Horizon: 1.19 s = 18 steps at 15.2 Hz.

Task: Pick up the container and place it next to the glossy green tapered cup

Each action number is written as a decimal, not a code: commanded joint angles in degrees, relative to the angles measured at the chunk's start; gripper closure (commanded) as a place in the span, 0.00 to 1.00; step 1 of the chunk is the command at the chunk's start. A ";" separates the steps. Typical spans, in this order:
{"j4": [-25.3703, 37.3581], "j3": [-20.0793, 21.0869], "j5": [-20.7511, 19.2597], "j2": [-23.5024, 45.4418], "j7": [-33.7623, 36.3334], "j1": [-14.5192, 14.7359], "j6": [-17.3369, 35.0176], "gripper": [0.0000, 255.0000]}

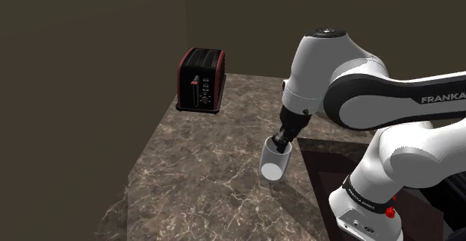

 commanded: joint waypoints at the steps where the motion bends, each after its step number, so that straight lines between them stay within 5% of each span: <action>1: 0.91 -0.67 -0.53 -1.04 -0.09 -0.09 -1.94 1.00; 18: 12.63 -5.00 -4.67 -3.38 -0.41 -1.96 -15.83 1.00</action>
